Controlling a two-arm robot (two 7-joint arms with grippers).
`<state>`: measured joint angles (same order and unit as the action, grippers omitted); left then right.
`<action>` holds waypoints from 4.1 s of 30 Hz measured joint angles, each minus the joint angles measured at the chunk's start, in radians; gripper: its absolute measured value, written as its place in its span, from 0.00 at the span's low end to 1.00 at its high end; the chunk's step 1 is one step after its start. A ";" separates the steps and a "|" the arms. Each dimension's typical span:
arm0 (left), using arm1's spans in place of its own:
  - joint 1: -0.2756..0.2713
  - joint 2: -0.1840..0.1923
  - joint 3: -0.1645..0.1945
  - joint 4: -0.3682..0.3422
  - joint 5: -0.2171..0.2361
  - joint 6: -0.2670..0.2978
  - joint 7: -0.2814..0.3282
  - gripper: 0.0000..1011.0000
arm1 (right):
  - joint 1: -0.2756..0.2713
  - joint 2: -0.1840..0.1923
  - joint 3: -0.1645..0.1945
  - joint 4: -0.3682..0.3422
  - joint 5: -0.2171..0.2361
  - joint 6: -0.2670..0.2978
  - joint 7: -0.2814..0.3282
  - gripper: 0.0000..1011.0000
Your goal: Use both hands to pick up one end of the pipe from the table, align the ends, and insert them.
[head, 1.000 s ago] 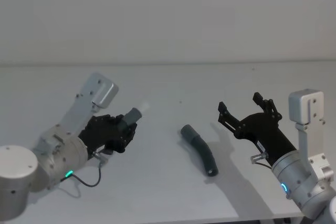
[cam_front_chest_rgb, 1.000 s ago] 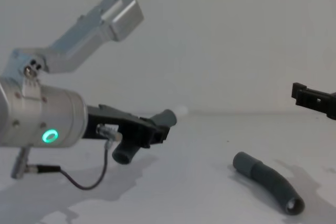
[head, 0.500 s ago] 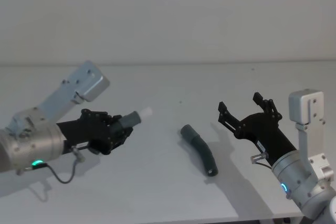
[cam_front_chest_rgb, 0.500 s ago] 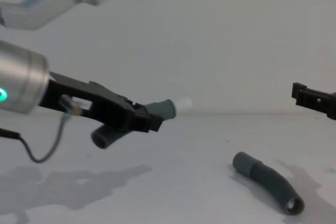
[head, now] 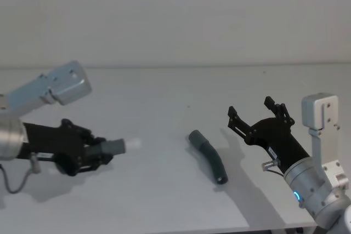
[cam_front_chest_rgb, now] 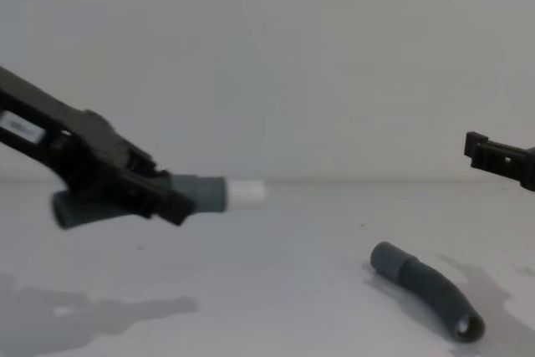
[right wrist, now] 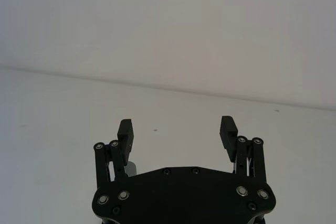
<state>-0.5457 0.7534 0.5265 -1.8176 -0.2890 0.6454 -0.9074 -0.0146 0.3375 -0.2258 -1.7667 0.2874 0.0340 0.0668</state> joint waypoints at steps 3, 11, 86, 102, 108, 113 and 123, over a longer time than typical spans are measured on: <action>-0.038 0.041 0.019 0.000 0.001 0.011 -0.062 0.33 | 0.000 0.000 0.000 0.000 0.000 0.000 0.000 0.99; -0.109 0.109 0.055 0.012 0.007 0.028 -0.177 0.33 | 0.000 0.000 0.000 0.000 0.000 0.000 0.000 0.99; -0.151 0.000 0.146 0.202 -0.031 -0.170 -0.134 0.33 | 0.000 0.002 0.000 -0.005 0.000 0.018 0.003 0.99; -0.154 -0.007 0.151 0.212 -0.033 -0.181 -0.131 0.33 | 0.018 0.044 -0.014 -0.049 0.019 0.221 0.050 0.99; -0.155 -0.008 0.152 0.214 -0.033 -0.183 -0.130 0.33 | 0.053 0.072 -0.042 -0.053 0.020 0.341 0.092 0.99; -0.155 -0.008 0.152 0.215 -0.033 -0.184 -0.130 0.33 | 0.098 0.086 -0.078 -0.030 0.014 0.408 0.128 0.99; -0.155 -0.009 0.153 0.216 -0.033 -0.185 -0.130 0.33 | 0.186 0.086 -0.133 0.050 -0.015 0.490 0.172 0.99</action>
<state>-0.7011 0.7447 0.6793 -1.6018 -0.3219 0.4603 -1.0378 0.1709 0.4238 -0.3593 -1.7163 0.2725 0.5242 0.2391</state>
